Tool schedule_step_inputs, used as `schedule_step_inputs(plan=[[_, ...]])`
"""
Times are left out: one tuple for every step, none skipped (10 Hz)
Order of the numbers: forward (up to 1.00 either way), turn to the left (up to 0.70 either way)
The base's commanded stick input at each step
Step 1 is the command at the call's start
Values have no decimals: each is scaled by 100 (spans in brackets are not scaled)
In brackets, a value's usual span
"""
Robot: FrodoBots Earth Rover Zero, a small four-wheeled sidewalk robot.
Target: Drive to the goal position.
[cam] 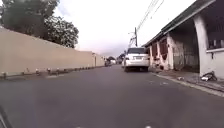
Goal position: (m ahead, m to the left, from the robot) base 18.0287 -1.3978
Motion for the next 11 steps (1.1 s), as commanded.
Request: schedule_step_inputs(plan=[[100, 0], [100, 0], [100, 0], [100, -34], [100, -16], [100, 0], [100, 0], [100, 0], [100, 0], [100, 0], [100, 0]])
